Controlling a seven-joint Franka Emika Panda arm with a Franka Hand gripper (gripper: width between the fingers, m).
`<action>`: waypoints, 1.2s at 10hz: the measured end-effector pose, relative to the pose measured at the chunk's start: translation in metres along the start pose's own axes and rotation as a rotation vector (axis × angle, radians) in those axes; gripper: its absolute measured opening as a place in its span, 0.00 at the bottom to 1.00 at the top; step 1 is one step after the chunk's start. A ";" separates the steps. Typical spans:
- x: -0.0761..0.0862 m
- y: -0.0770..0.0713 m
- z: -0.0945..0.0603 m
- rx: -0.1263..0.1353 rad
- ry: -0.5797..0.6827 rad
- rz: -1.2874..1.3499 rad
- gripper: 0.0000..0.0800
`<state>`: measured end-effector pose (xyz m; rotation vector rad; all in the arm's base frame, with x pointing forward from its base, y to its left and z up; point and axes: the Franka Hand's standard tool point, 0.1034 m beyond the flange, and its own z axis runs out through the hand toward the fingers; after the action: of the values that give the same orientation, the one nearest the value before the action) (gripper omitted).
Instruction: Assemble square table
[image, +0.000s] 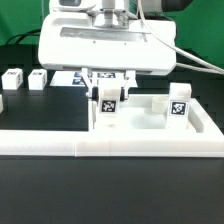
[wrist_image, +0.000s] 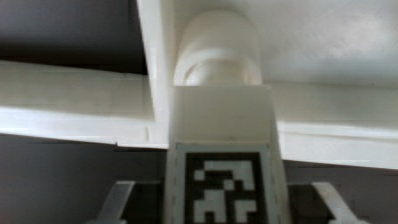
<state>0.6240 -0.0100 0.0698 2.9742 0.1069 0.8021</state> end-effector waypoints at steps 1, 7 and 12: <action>0.000 0.000 0.000 0.000 0.000 0.000 0.45; 0.000 0.000 0.000 -0.001 0.000 0.000 0.81; 0.003 0.007 -0.009 0.029 -0.049 0.014 0.81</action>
Offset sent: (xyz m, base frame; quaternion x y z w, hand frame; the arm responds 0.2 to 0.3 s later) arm 0.0000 0.0000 0.0000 0.0000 0.0000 0.0000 1.0000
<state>0.6226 -0.0168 0.0797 3.0224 0.0965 0.7344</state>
